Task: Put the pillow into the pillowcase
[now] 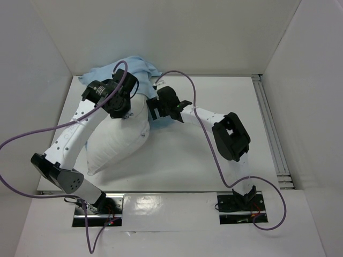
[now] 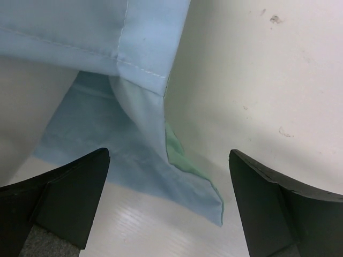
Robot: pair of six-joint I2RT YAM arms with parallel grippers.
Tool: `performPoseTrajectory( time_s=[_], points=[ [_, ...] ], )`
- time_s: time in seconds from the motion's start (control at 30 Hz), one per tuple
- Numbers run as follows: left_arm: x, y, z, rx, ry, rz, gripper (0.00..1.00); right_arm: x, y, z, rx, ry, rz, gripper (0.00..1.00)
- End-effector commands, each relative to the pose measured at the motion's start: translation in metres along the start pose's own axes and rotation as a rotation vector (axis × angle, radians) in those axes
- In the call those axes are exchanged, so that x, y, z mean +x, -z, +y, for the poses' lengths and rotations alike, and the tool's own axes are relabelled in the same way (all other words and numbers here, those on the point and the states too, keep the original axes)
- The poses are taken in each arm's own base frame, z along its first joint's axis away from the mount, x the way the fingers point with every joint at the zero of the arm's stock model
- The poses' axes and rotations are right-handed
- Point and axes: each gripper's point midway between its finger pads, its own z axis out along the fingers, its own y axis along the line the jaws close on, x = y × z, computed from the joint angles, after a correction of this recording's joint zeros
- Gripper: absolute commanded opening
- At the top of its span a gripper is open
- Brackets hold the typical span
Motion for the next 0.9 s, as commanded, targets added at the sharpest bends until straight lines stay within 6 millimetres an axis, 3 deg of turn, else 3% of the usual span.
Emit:
performPoseTrajectory(
  time_s=[0.0,0.03,0.1,0.13,0.17,0.2,0.27,0.3,0.33,0.4,0.47,0.5,0.53,0.57,0.63,0.77,0.83,0.87],
  points=[
    [-0.019,0.022,0.009,0.016,0.025,-0.104,0.00,-0.037,-0.001,-0.006,0.023,-0.014,-0.110,1.00],
    [-0.018,0.022,0.007,0.024,0.024,-0.099,0.00,-0.046,-0.001,-0.008,0.036,-0.003,-0.108,1.00],
    [-0.016,0.023,0.007,0.033,0.024,-0.094,0.00,-0.040,-0.009,-0.001,-0.001,0.011,-0.091,1.00],
    [-0.017,0.023,0.004,0.047,0.026,-0.097,0.00,-0.049,-0.009,0.007,-0.041,0.009,-0.119,1.00],
    [-0.015,0.021,0.004,0.043,0.034,-0.089,0.00,-0.048,-0.014,0.009,-0.082,-0.008,-0.116,0.98],
    [-0.015,0.025,0.005,0.048,0.038,-0.097,0.00,-0.040,-0.019,0.025,-0.194,-0.022,-0.095,0.91],
    [-0.015,0.023,0.002,0.060,0.047,-0.095,0.00,-0.050,-0.022,0.029,-0.315,-0.072,-0.101,0.60],
    [-0.017,0.023,0.001,0.064,0.050,-0.102,0.00,-0.047,-0.021,0.038,-0.387,-0.087,-0.074,0.12],
    [-0.017,0.023,0.001,0.064,0.050,-0.102,0.00,-0.038,-0.021,0.039,-0.391,-0.102,-0.020,0.00],
    [-0.017,0.024,-0.001,0.079,0.065,-0.108,0.00,-0.061,-0.008,0.032,-0.378,-0.104,-0.060,0.00],
    [-0.014,0.018,-0.005,0.089,0.083,-0.103,0.00,-0.070,0.011,0.030,-0.371,-0.101,-0.100,0.00],
    [-0.012,0.020,-0.007,0.116,0.100,-0.115,0.00,-0.054,0.017,0.026,-0.357,-0.115,-0.074,0.00],
    [-0.021,0.017,-0.014,0.146,0.135,-0.161,0.00,-0.071,0.041,0.026,-0.365,-0.110,-0.125,0.00],
    [-0.009,0.004,-0.017,0.150,0.137,-0.129,0.00,-0.056,0.045,0.025,-0.361,-0.131,-0.092,0.00],
    [-0.006,-0.002,-0.026,0.173,0.187,-0.127,0.00,-0.062,0.068,0.026,-0.400,-0.145,-0.112,0.00],
    [-0.004,-0.025,-0.029,0.112,0.225,-0.124,0.00,-0.053,0.083,0.034,-0.451,-0.147,-0.065,0.00],
    [-0.011,-0.027,-0.022,0.056,0.262,-0.144,0.00,-0.070,0.110,0.048,-0.504,-0.106,-0.065,0.00],
    [-0.022,-0.019,-0.021,0.055,0.272,-0.171,0.00,-0.089,0.140,0.056,-0.545,-0.081,-0.107,0.00]
  ],
)
